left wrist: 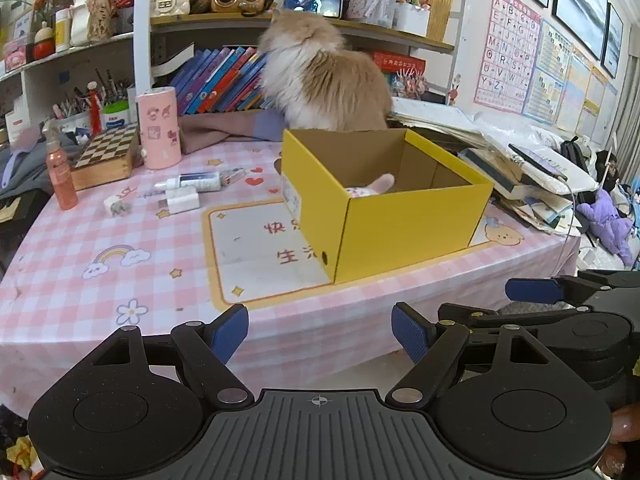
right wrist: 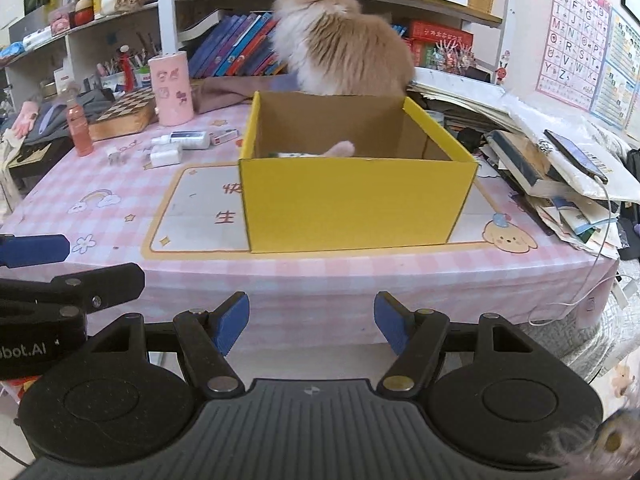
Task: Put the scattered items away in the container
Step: 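Withdraw both tools from the box back toward the remaining items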
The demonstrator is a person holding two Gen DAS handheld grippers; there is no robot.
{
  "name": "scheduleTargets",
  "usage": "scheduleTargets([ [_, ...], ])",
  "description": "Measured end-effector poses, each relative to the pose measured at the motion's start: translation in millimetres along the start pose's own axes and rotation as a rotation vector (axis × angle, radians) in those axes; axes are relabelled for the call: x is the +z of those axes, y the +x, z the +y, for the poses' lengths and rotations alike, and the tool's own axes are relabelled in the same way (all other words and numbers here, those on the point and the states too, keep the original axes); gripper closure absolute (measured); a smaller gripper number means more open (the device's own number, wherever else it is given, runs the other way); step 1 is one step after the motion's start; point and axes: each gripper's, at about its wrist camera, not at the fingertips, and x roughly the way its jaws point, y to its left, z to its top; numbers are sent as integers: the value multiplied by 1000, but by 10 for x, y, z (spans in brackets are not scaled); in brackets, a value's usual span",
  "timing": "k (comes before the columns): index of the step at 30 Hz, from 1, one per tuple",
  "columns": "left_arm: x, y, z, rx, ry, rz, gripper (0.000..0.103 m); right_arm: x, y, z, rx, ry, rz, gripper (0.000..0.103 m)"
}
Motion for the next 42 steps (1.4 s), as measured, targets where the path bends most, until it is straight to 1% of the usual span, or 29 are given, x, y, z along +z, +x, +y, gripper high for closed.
scheduleTargets([
  [9,-122,-98,280,45,-49,19,22,-23,15,304,46,-39,15,34],
  [17,-212,-200,514,84,-73,27,22,-16,61,576,82,-67,27,32],
  [25,-321,-353,813,141,-133,32,22,10,86,917,140,-123,38,32],
  [32,-338,-427,1008,183,-175,22,22,72,110,1154,180,-172,32,32],
  [42,-300,-389,1204,224,-189,20,22,208,281,1339,219,-193,19,32],
])
